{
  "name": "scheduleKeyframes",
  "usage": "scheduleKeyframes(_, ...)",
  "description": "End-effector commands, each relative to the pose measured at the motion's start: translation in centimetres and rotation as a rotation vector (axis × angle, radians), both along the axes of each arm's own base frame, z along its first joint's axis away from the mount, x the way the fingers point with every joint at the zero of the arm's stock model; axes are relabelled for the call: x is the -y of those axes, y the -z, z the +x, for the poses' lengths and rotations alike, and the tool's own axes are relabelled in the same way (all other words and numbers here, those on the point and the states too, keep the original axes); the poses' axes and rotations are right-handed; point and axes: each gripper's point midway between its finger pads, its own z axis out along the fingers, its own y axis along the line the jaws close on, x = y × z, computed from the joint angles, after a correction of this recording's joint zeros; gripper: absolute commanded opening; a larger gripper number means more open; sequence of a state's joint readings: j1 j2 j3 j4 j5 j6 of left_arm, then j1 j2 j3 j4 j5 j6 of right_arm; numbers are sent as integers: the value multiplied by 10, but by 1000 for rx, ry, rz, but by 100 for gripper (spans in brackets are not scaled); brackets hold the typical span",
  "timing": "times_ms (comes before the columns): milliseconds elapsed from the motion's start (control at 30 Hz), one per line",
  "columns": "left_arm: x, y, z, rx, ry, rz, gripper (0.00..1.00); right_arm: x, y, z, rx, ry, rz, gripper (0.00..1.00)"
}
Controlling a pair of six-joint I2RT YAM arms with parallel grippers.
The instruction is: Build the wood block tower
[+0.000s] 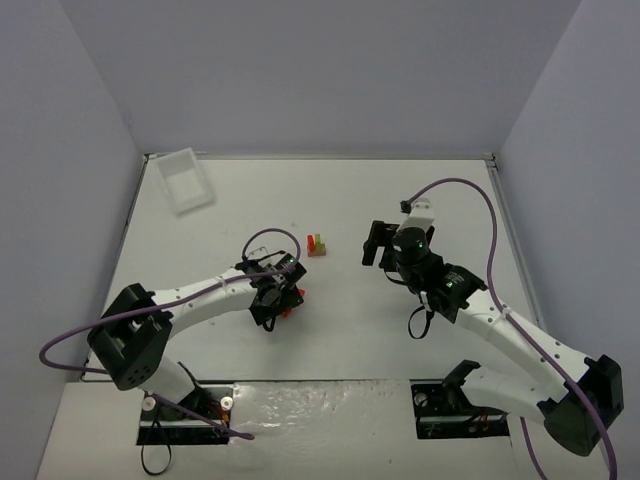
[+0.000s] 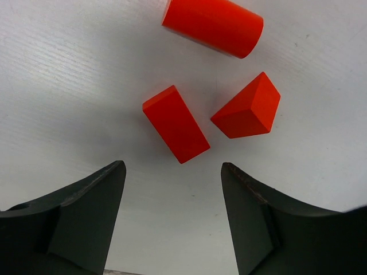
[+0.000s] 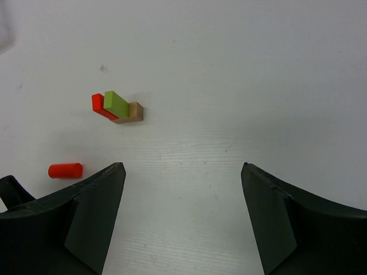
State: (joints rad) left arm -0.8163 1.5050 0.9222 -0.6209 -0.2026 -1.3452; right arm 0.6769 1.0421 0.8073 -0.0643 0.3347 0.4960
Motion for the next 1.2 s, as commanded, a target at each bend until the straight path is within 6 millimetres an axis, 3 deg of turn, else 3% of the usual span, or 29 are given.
scheduleKeyframes(0,12,-15,13,47,-68,-46,59,0,-8,4,30,-17,5,80)
scheduleKeyframes(800,20,5,17,-9,-143,-28,43,9,-3,2,20,-55,-7,80)
scheduleKeyframes(1000,15,10,13,-22,-150,-13,35,8,1,3,8,-58,-12,80)
scheduleKeyframes(1167,11,12,8,-37,-148,0,21,7,1,3,7,-70,-15,80)
